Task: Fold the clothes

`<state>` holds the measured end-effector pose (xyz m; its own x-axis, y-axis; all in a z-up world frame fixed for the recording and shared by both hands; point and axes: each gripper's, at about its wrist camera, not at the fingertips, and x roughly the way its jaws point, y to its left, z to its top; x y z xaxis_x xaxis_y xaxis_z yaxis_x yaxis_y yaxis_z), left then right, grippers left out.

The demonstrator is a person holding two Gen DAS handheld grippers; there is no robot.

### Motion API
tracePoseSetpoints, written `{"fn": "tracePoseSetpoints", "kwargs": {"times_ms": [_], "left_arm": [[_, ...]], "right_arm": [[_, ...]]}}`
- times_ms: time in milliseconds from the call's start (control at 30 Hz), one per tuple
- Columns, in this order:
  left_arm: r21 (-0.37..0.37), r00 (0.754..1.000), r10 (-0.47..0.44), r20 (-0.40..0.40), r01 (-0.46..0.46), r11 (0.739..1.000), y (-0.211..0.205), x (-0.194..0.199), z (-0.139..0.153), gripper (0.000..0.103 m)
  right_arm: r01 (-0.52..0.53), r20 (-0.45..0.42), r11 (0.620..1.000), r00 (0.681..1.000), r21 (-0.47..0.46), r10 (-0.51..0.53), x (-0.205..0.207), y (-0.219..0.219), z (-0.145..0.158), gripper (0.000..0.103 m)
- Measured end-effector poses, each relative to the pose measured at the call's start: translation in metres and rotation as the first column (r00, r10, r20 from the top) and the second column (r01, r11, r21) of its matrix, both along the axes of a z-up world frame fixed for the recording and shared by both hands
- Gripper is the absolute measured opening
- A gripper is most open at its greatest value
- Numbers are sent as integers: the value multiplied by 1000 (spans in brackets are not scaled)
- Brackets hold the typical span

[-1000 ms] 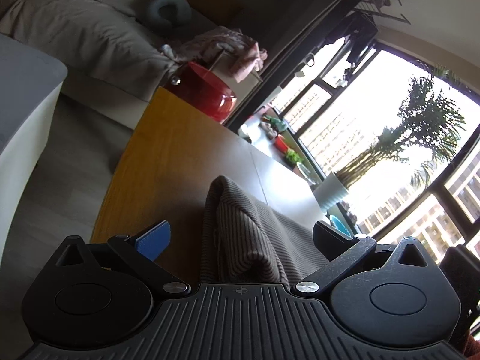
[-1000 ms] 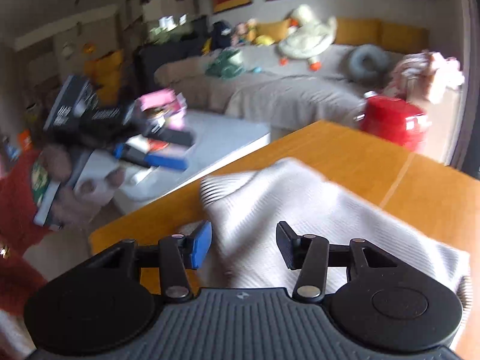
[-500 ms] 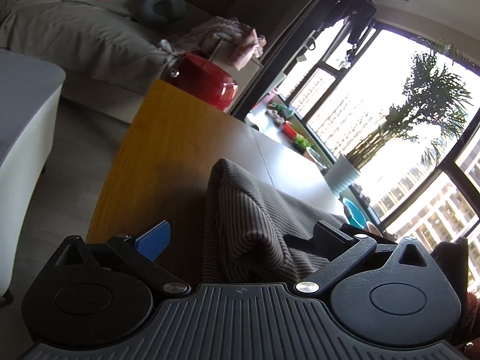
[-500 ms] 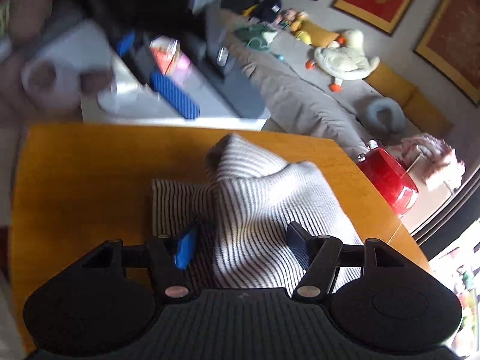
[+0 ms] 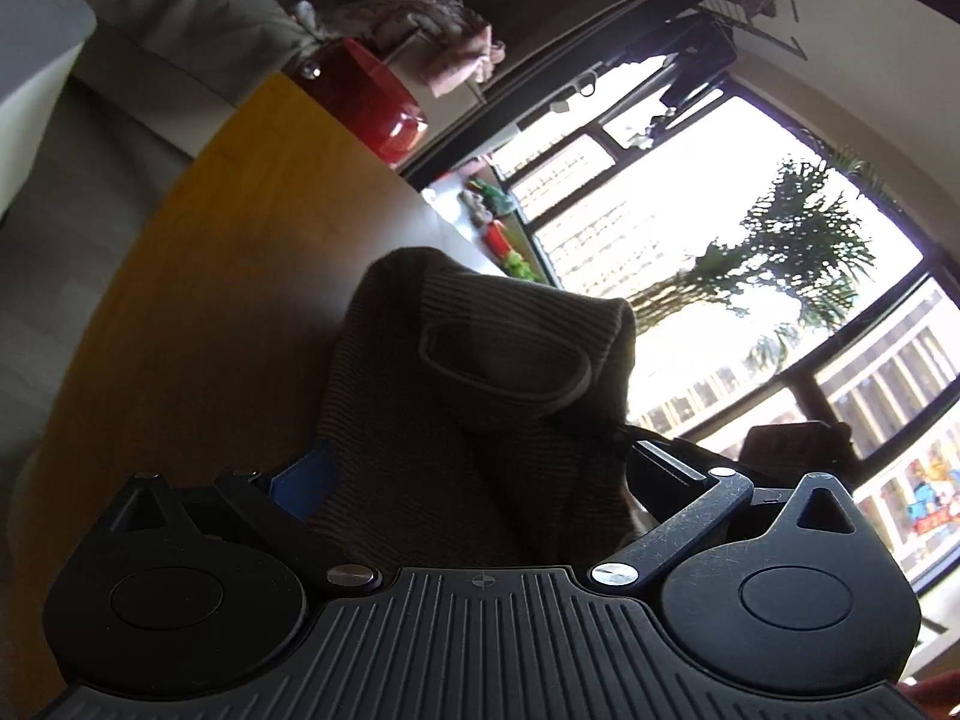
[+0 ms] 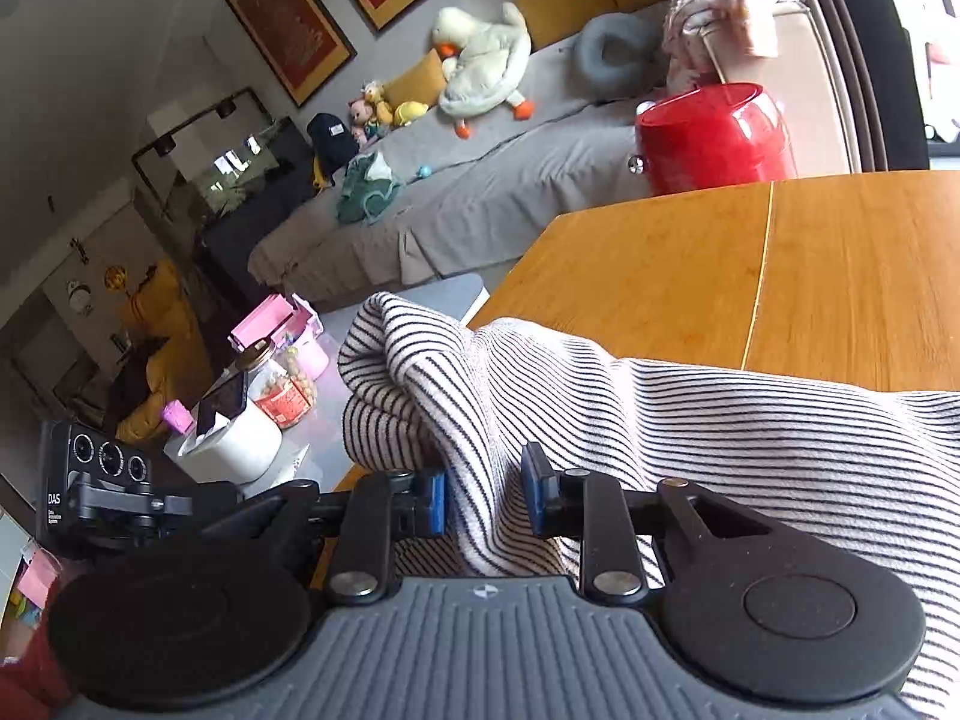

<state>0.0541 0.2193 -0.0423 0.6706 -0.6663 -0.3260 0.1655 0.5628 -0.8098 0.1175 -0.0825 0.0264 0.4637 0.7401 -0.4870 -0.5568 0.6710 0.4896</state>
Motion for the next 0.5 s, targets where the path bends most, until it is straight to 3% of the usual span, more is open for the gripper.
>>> {"fn": "tracePoseSetpoints", "kwargs": {"times_ms": [100,267,333,433,500], "left_arm": [[-116,999,-47,-12,45,992,-7,12,-8,103],[-202,999,7,-47,-16,979,1,34,-12,103],[-197,998,56,-7,-56,979,9,36,0,103],[-101,986,124,110,-113,988,17,32,33,103],[-46,982,126,143,-120,992,17,29,48,103]], "right_arm": [[-110,40,991,993,-81,113,-11,15,-5,30],[-213,69,960,971,-181,228,-39,20,-8,44],[-203,40,964,976,-170,212,-42,11,-12,45],[-185,0,971,982,-150,187,-45,0,-20,47],[-173,-7,975,985,-138,174,-49,-8,-22,47]]}}
